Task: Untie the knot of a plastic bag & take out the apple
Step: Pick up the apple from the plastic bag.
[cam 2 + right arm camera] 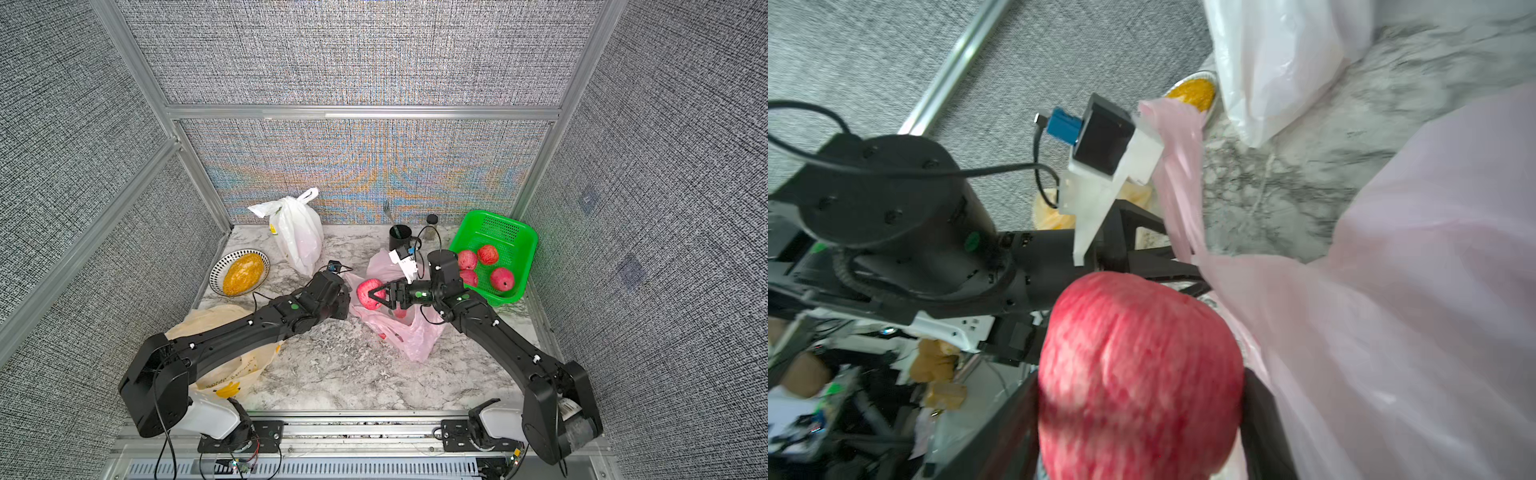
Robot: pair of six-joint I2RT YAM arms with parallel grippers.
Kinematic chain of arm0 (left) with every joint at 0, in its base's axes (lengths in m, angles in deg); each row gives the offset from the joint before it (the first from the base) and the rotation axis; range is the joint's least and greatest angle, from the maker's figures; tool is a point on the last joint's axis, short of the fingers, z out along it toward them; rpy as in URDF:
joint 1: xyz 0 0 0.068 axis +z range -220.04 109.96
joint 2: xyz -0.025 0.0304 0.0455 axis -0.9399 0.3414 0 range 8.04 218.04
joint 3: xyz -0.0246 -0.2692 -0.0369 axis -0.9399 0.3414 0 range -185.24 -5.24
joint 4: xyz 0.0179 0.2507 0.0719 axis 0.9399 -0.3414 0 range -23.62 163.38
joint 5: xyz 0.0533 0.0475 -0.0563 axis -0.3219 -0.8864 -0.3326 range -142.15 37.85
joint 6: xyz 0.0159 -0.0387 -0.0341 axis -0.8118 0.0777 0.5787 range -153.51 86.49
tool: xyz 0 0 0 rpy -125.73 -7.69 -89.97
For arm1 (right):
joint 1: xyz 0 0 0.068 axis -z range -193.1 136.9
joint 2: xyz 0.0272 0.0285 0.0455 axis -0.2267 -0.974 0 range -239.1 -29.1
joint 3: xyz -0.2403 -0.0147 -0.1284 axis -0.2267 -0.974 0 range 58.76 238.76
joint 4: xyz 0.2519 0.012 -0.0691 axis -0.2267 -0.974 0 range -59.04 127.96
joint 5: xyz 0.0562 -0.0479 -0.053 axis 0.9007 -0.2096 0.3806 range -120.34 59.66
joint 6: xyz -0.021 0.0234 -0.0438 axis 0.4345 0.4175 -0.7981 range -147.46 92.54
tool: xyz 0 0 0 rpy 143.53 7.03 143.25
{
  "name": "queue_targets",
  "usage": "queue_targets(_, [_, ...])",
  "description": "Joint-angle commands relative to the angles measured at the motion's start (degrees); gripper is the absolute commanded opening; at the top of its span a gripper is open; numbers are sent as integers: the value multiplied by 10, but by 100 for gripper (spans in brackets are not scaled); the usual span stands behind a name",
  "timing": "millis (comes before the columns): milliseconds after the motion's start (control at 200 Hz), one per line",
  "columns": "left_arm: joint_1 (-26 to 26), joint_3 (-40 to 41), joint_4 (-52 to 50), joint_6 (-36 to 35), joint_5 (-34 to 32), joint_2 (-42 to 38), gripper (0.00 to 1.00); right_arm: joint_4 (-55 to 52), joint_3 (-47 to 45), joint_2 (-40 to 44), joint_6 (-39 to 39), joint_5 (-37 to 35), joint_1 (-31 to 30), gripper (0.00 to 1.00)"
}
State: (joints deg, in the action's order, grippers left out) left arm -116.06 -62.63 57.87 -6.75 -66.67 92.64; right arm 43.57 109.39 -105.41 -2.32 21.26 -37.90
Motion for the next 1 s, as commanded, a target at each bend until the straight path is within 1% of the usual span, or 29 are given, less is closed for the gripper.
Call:
queue_targets(0, [0, 3, -4, -2, 1, -7, 47, 159, -11, -29, 102, 92, -21, 69])
queue_targets(60, [0, 2, -5, -2, 3, -5, 47, 155, -3, -46, 94, 86, -34, 69])
queue_targets(130, [0, 0, -7, -2, 5, -1, 47, 175, 2, -60, 105, 99, -49, 69])
queue_targets(185, [0, 0, -8, -1, 2, 1, 47, 150, 12, -64, 91, 105, -54, 69])
queue_targets(355, [0, 0, -7, 0, -3, 7, 49, 83, 22, -15, 57, 114, -52, 69])
queue_targets(515, [0, -6, 2, 2, 1, 25, 48, 105, 9, 17, 84, 133, -52, 69])
queue_targets(596, [0, -9, 5, 2, 4, 31, 46, 118, 0, 25, 93, 140, -51, 70])
queue_targets(691, [0, -12, 7, 1, 0, 30, 37, 142, -18, 23, 106, 151, -50, 69])
queue_targets(721, [0, -11, 10, 0, 0, 28, 32, 155, -25, 21, 115, 157, -50, 69])
queue_targets(816, [0, -5, 21, -7, 0, 17, 10, 195, -43, 15, 146, 171, -50, 69])
queue_targets(831, [1, -4, 21, -8, -2, 15, 7, 197, -61, 15, 149, 172, -50, 69])
queue_targets(861, [0, -4, 21, -10, -7, 12, 2, 196, -69, 13, 149, 173, -50, 69])
queue_targets(876, [0, -3, 21, -11, -9, 10, 0, 194, -71, 13, 149, 172, -50, 69])
queue_targets(996, [1, 9, 36, -18, -25, -8, 0, 201, -102, 5, 163, 173, -54, 69])
